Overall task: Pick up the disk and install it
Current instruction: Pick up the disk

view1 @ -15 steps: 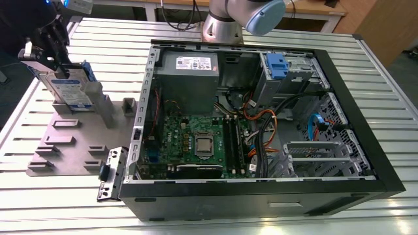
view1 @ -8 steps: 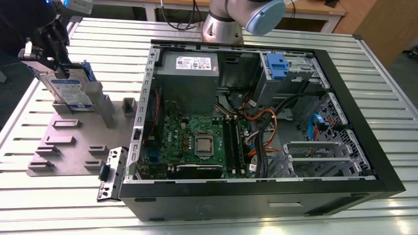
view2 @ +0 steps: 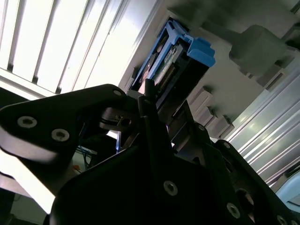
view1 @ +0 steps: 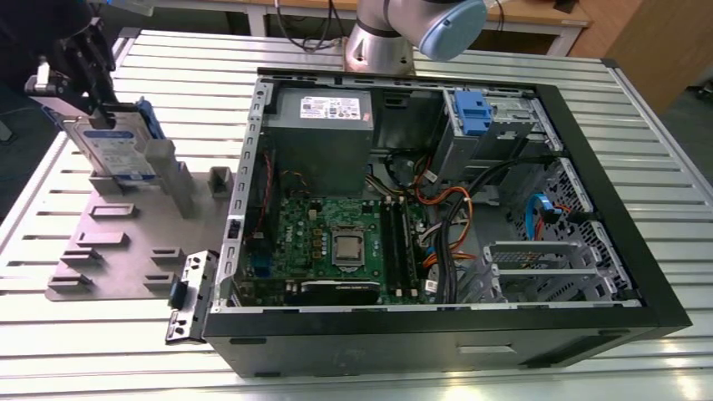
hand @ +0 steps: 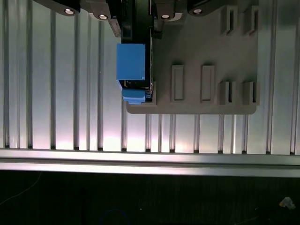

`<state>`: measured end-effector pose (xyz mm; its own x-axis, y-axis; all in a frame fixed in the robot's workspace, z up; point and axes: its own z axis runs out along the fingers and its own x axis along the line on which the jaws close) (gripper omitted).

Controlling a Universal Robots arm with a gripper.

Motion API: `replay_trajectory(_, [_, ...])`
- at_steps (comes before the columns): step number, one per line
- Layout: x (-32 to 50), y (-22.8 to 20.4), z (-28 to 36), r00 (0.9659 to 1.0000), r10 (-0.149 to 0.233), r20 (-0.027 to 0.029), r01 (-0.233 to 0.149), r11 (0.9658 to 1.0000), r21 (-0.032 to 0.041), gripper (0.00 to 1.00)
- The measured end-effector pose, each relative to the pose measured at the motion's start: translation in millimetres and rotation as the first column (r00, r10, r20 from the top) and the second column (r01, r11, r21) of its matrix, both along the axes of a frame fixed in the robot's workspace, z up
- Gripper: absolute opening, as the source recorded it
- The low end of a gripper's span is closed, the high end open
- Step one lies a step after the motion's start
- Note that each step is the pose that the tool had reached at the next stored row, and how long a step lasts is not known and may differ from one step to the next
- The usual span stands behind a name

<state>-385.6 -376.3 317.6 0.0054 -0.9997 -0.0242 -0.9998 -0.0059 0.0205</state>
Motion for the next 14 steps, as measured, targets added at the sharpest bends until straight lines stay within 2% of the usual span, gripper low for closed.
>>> replay_trajectory(6, [0.0, 0.0, 18.3, 1.0, 0.0, 0.0001, 0.0, 1.0, 0.0001, 0.35])
replay_trajectory(14, [0.0, 0.0, 53.3, 1.0, 0.0, 0.0, 0.0, 1.0, 0.0001, 0.35])
